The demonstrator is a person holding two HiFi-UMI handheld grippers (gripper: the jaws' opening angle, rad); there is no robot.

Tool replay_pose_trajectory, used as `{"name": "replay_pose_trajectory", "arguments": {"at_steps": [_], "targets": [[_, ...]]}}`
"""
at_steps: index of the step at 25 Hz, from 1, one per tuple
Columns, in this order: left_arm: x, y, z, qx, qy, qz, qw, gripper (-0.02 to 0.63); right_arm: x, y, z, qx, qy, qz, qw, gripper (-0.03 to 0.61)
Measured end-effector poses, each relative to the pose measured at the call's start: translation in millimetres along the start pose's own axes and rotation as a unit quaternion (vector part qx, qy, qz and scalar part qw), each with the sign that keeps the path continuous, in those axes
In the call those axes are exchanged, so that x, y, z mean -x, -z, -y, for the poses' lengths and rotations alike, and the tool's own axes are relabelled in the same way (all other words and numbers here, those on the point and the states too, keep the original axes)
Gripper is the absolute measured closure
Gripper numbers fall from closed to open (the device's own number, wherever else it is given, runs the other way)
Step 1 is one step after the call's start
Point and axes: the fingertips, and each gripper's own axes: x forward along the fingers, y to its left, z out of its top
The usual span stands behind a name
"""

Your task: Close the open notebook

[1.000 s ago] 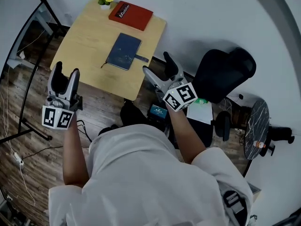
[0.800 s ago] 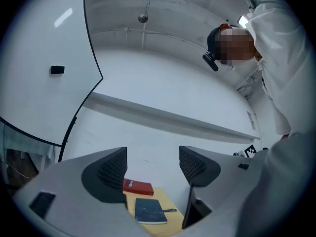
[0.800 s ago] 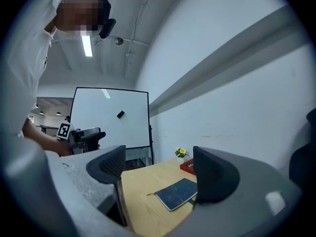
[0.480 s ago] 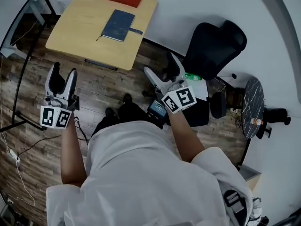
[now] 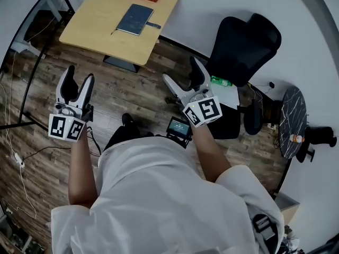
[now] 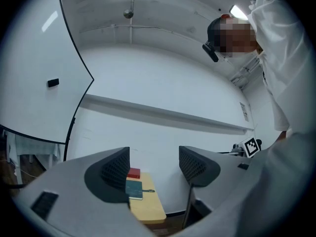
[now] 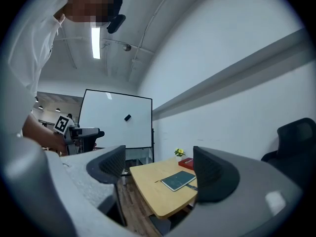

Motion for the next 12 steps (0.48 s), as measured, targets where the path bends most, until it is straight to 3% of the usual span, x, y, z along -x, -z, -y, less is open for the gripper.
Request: {"name": "replay_pose_trajectory", "arguments": {"at_steps": [3,7,12], "targets": [[18,17,33,-0.002,-0.011,-0.022,0.9997,0.307,36,7,-4,0.001,-0.002,-0.004,1.0,0.144],[43,38,82,-0.008,-0.011,-0.05,0.9987,0.314,82,24,-25,0.058,-0.015,-0.037,0.997,0.144],[76,52,122,-0.021,-0.016,-0.079,0.9965,0.318,122,37,-37,0.02,-0.023,-0.034,0.999,0.144]]}}
